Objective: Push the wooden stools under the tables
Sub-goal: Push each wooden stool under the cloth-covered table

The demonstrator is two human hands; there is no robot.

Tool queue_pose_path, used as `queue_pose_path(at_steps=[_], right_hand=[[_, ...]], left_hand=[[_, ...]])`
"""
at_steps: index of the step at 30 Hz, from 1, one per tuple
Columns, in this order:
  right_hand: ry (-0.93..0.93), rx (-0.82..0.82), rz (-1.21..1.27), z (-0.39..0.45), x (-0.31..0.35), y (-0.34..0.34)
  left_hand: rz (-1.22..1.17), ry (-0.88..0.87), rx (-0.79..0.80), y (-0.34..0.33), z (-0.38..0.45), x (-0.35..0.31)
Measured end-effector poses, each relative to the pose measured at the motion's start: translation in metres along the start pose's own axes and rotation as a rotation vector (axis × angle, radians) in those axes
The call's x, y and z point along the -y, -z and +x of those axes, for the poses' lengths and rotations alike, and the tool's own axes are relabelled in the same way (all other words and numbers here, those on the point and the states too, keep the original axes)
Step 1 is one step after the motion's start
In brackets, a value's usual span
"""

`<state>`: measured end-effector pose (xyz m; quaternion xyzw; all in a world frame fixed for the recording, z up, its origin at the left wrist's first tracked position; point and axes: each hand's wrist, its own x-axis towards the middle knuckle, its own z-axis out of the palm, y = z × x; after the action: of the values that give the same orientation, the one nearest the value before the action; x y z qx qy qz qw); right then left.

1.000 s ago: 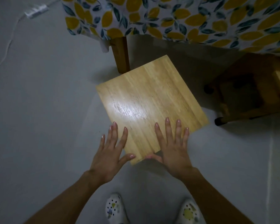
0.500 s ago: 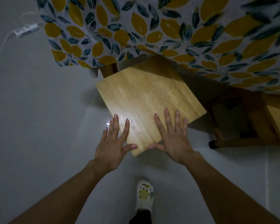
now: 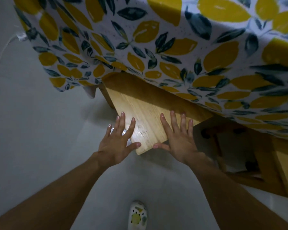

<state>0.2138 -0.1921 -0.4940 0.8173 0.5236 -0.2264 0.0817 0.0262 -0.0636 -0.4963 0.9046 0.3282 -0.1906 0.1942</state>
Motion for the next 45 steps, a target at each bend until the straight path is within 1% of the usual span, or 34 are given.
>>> queue_pose_path(at_steps=[3,5,9,13,15,18,22,25,28,31,36,42,45], right_hand=[[-0.045,0.135,0.049,-0.004,0.011,0.028],[-0.064,0.144,0.146,-0.010,0.026,0.054],[-0.025,0.030,0.315,-0.037,0.083,0.131],[0.087,-0.104,0.369,-0.062,0.150,0.231],[0.126,-0.173,0.437,-0.065,0.180,0.278],[0.157,-0.273,0.447,-0.055,0.217,0.342],[0.133,-0.325,0.461,-0.033,0.264,0.417],[0.077,-0.382,0.485,-0.007,0.298,0.460],[0.040,-0.413,0.472,0.024,0.327,0.494],[-0.035,-0.446,0.478,0.052,0.341,0.517],[-0.153,-0.506,0.521,0.113,0.353,0.552],[-0.266,-0.584,0.509,0.227,0.322,0.612],[-0.305,-0.615,0.527,0.289,0.299,0.656]], left_hand=[[0.085,-0.014,0.027,0.029,-0.009,0.005],[0.056,0.037,-0.016,0.051,-0.023,0.007],[-0.145,0.240,-0.119,0.117,-0.072,0.009],[-0.259,0.326,-0.251,0.202,-0.122,0.025],[-0.299,0.337,-0.317,0.250,-0.141,0.039],[-0.362,0.345,-0.417,0.328,-0.161,0.068],[-0.392,0.299,-0.522,0.416,-0.171,0.125],[-0.396,0.237,-0.542,0.466,-0.167,0.173],[-0.444,0.192,-0.522,0.514,-0.152,0.215],[-0.472,0.115,-0.525,0.551,-0.126,0.242],[-0.505,-0.029,-0.510,0.603,-0.044,0.280],[-0.512,-0.200,-0.491,0.676,0.086,0.309],[-0.505,-0.227,-0.470,0.724,0.153,0.315]])
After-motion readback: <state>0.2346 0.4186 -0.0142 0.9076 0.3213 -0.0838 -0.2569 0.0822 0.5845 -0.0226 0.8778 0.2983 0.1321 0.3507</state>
